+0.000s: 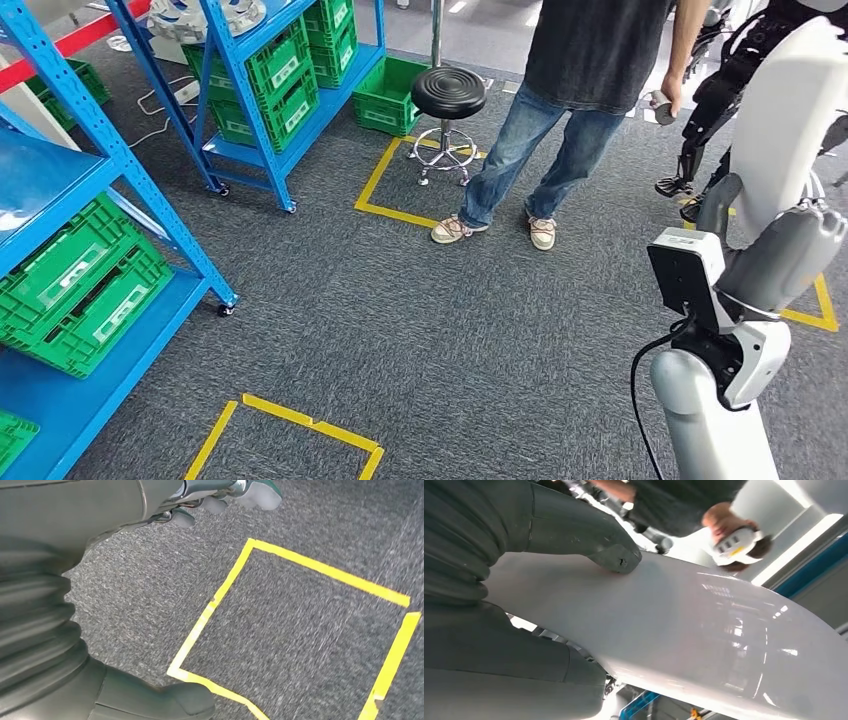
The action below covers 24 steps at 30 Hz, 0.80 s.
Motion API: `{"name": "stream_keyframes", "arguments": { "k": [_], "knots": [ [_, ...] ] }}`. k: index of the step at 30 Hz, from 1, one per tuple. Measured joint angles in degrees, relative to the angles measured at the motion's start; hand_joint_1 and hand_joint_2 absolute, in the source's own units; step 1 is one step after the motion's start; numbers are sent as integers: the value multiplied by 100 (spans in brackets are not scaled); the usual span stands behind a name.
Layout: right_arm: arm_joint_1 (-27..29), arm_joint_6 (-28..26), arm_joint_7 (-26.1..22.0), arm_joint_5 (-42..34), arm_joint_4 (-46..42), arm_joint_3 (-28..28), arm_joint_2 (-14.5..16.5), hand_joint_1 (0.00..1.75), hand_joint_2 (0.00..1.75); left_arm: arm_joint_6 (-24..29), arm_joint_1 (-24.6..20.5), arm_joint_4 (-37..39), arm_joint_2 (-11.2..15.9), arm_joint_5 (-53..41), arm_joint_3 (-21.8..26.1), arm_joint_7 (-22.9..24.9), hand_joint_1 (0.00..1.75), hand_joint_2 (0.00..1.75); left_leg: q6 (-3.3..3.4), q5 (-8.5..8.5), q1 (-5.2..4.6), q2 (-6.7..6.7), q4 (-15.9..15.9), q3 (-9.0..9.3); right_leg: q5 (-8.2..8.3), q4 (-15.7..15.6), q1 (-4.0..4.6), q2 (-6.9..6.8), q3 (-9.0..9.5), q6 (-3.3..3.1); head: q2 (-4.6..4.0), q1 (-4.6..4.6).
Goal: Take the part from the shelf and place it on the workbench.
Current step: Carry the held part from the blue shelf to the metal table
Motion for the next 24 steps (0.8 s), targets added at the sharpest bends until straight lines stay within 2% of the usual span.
{"name": "stream_keyframes", "arguments": {
  "k": [1,2,4,5,6,8,9,10,12,14,15,16,17,18,19,21,22,23,24],
  "knots": [
    [-5,-7,14,27,20,11,13,175,175,0,3,1,-2,7,11,10,0,175,-1,-8,-3,62,7,0,100,-113,1,-17,66,-6,0,3],
    [-15,-12,17,42,30,19,24,175,175,0,2,1,-4,11,18,15,0,175,-7,-19,-4,122,17,3,271,-437,3,-67,245,-18,0,4],
    [-50,-24,17,55,38,36,43,175,175,0,-2,-1,-6,12,24,21,0,175,-45,-56,-27,221,50,9,522,-1205,33,-323,648,-66,0,8],
    [-66,-30,18,57,42,44,56,175,175,0,-2,-1,-7,7,27,27,0,175,-73,-73,-40,265,60,12,577,-1440,54,-414,768,-98,0,7],
    [-79,-39,18,58,49,50,68,175,175,0,-2,-2,-7,2,31,33,0,175,-102,-86,-53,309,61,19,579,-1535,75,-457,805,-131,0,5],
    [-93,-52,16,61,70,57,88,175,175,0,-3,-3,-7,-5,43,43,0,175,-160,-101,-54,384,44,38,607,-1549,82,-338,792,-192,0,1],
    [-102,-56,14,62,80,61,98,175,175,0,-4,-5,-4,-5,49,42,0,175,-194,-131,-47,347,67,34,624,-1569,69,-285,791,-224,0,-1],
    [-118,-57,11,64,88,69,112,175,175,0,-5,-6,-2,-6,54,38,0,175,-227,-214,-39,251,170,-5,643,-1588,53,-236,793,-259,0,-7],
    [-154,-60,2,72,104,99,159,175,175,0,6,-5,5,-8,59,30,0,175,-275,-529,-19,-3,706,-234,663,-1608,34,-135,796,-312,0,-29],
    [-168,-60,-3,87,131,132,209,175,175,-1,23,-1,8,-9,60,25,0,175,-293,-823,-10,-106,1411,-558,663,-1603,36,-14,792,-330,0,-46],
    [-168,-59,-3,97,144,147,226,175,175,-1,28,1,10,-10,61,21,0,175,-295,-841,-6,-118,1589,-651,662,-1598,37,52,791,-331,0,-49],
    [-170,-59,-3,107,153,158,238,175,175,-2,29,1,15,-13,61,16,0,175,-294,-740,0,-128,1546,-644,662,-1590,36,118,790,-329,0,-52],
    [-178,-58,-2,116,159,169,245,175,175,-3,28,1,22,-16,62,9,0,175,-291,-549,11,-156,1297,-540,661,-1579,32,185,790,-324,0,-54],
    [-193,-57,-2,123,161,180,255,175,175,-4,27,0,29,-20,63,4,0,175,-287,-339,28,-238,913,-374,658,-1563,27,248,787,-312,0,-57],
    [-215,-57,-2,129,162,190,266,175,175,-7,27,1,34,-24,63,0,0,175,-282,-192,47,-382,545,-213,655,-1540,30,309,774,-288,0,-60],
    [-268,-45,-1,151,169,207,290,175,175,-14,24,3,37,-27,65,-4,0,175,-252,-91,63,-594,142,-32,674,-1519,19,431,728,-212,0,-56],
    [-286,-38,0,165,173,213,298,175,175,-16,22,4,37,-28,66,-4,0,175,-225,-102,53,-615,118,-19,698,-1526,10,494,704,-163,0,-53],
    [-298,-32,1,181,177,217,303,175,175,-17,19,3,34,-28,67,-8,0,175,-186,-83,44,-557,109,-14,726,-1546,-6,558,687,-117,0,-48],
    [-306,-32,1,197,178,220,306,175,175,-17,17,1,31,-29,69,-13,0,175,-142,-60,40,-494,87,-9,732,-1542,-14,544,671,-85,0,-46]
  ]
}}
